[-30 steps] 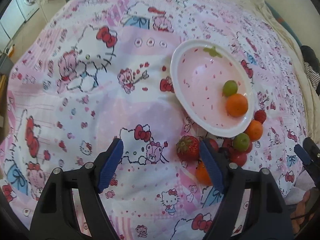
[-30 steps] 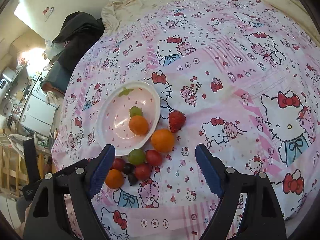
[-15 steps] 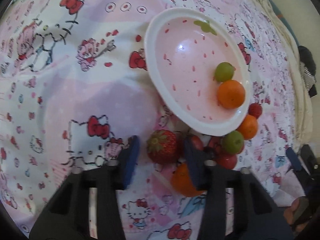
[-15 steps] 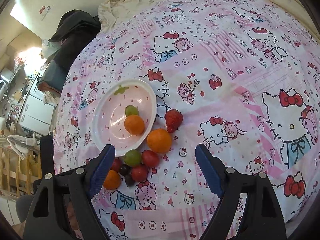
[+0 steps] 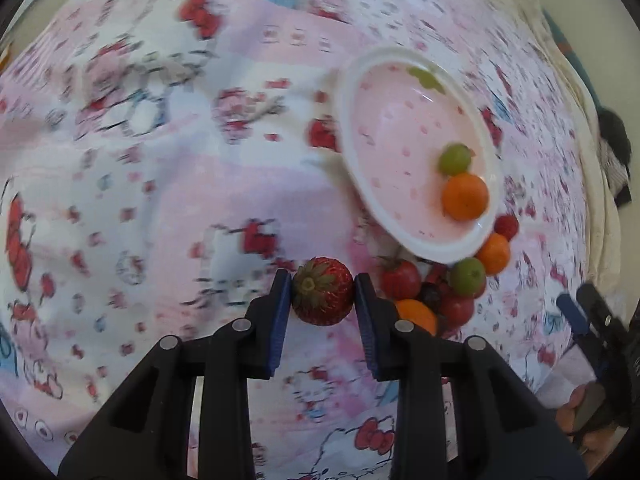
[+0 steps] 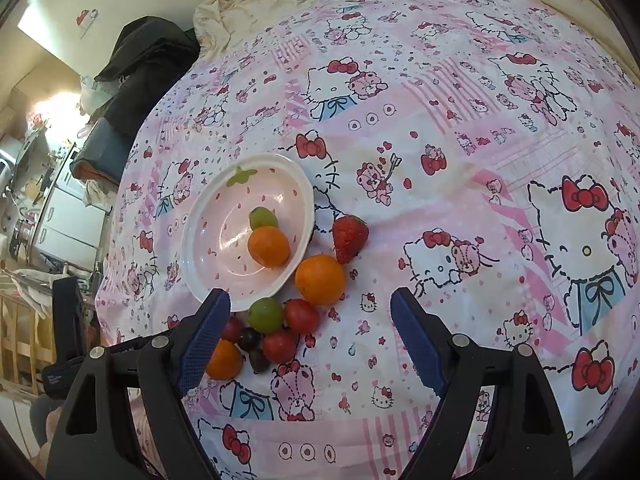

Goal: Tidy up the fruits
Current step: 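Grasp the strawberry with the left gripper, then carry the strawberry toward the plate with the left gripper while the right grasps a lime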

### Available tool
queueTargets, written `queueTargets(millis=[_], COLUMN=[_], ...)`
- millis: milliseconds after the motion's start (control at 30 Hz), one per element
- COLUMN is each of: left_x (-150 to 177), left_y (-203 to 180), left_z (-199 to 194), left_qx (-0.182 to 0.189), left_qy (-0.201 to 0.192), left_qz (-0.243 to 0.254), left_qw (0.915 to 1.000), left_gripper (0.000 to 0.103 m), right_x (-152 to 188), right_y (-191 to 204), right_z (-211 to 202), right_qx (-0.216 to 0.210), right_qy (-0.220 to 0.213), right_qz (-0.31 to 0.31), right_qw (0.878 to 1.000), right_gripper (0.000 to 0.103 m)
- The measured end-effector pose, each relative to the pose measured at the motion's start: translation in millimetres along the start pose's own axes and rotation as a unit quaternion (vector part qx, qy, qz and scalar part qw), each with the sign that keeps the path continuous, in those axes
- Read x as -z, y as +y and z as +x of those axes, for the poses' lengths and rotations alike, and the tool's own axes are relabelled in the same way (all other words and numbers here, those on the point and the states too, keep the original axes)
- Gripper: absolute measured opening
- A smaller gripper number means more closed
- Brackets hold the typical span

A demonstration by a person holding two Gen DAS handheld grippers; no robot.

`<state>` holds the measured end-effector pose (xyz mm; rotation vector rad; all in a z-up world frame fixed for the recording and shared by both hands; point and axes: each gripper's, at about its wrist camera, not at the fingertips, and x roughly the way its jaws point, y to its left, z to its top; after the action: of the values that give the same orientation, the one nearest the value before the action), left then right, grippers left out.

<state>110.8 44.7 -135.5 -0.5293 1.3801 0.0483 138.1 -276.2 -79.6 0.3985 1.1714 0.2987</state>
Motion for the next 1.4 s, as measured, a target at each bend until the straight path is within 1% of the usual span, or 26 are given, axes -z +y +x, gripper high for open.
queueTargets(millis=[100, 167, 233, 267, 433, 500, 533, 567, 600, 700, 833, 867, 967, 1000, 1033, 1067, 1133, 1200, 1333, 1400], left_x=[-3.9, -4.2, -3.4, -2.6, 0.4, 1.8, 1.9, 1.5, 0.9, 0.3, 1.5, 1.7, -2.1, -3.5, -5.0, -7.7, -9.5, -9.2, -8.6, -8.0], left_y=[8.1, 7.0, 4.4, 2.4, -7.7, -10.1, -9.8, -9.8, -8.6, -3.4, -10.3, -11.4, -17.1, -16.7, -17.2, -18.2, -19.6, -19.2, -18.7, -15.3], left_z=[-1.1, 4.6, 12.4, 14.5, 21.3, 22.8, 22.0, 20.6, 19.1, 10.5, -20.2, -29.7, -47.7, -51.1, -53.1, -53.6, -53.6, -54.1, -49.2, -48.2], left_qx=[-0.019, -0.018, -0.017, -0.016, -0.043, -0.048, -0.049, -0.052, -0.048, -0.017, 0.012, 0.015, 0.005, 0.005, 0.005, 0.004, 0.003, 0.006, 0.002, -0.004], left_qy=[-0.006, 0.005, 0.02, 0.021, 0.017, 0.014, 0.012, 0.006, 0.005, 0.009, -0.022, -0.036, -0.076, -0.083, -0.087, -0.09, -0.09, -0.087, -0.081, -0.08], left_qz=[-0.013, -0.014, -0.014, -0.012, 0.011, 0.017, 0.019, 0.021, 0.023, 0.007, 0.021, 0.026, 0.038, 0.038, 0.039, 0.04, 0.04, 0.036, 0.032, 0.033], left_qw=[0.9997, 0.9997, 0.9996, 0.9996, 0.9989, 0.9986, 0.9985, 0.9984, 0.9986, 0.9998, 0.9995, 0.9989, 0.9964, 0.9958, 0.9954, 0.9952, 0.9951, 0.9956, 0.9962, 0.9963], left_gripper=[0.029, 0.029, 0.037, 0.041, 0.044, 0.043, 0.04, 0.029, 0.029, 0.029, 0.029, 0.029, 0.029, 0.029, 0.029, 0.029, 0.029, 0.029, 0.029, 0.029], right_x=[1.1, 1.6, 1.6, 1.6, 1.5, 1.3, 1.2, 1.4, 1.5, 1.0, -3.1, -5.3, -9.3, -8.2, -5.3, -1.9, 7.1, 17.8, 32.0, 33.1], right_y=[5.1, 7.6, 8.3, 8.0, 2.9, 3.4, 4.0, 4.3, 4.5, 4.0, -0.3, -1.5, 3.1, 8.8, 16.8, 25.9, 47.1, 64.5, 82.4, 83.7], right_z=[2.5, 3.2, 3.1, 3.3, 2.8, 3.1, 3.4, 3.9, 4.3, 6.5, 14.8, 18.8, 37.7, 45.5, 51.5, 56.9, 67.8, 78.4, 93.7, 98.0], right_qx=[-0.001, 0.002, 0.005, 0.006, 0.004, 0.005, 0.007, 0.007, 0.007, 0.0, -0.012, -0.018, -0.043, -0.044, -0.034, -0.02, 0.024, 0.055, 0.077, 0.084], right_qy=[0.004, 0.004, 0.003, 0.003, 0.005, 0.006, 0.006, 0.007, 0.008, 0.014, 0.031, 0.041, 0.086, 0.101, 0.109, 0.114, 0.117, 0.118, 0.12, 0.116], right_qz=[-0.007, -0.014, -0.017, -0.017, -0.007, -0.009, -0.011, -0.013, -0.013, -0.009, 0.004, 0.009, 0.006, -0.006, -0.026, -0.051, -0.116, -0.175, -0.246, -0.26], right_qw=[1.0, 1.0, 1.0, 1.0, 1.0, 1.0, 1.0, 1.0, 1.0, 1.0, 0.999, 0.999, 0.995, 0.994, 0.993, 0.992, 0.986, 0.976, 0.959, 0.955], right_gripper=[0.085, 0.085, 0.085, 0.085, 0.085, 0.085, 0.085, 0.085, 0.085, 0.085, 0.085, 0.083, 0.065, 0.062, 0.061, 0.061, 0.061, 0.061, 0.061, 0.059])
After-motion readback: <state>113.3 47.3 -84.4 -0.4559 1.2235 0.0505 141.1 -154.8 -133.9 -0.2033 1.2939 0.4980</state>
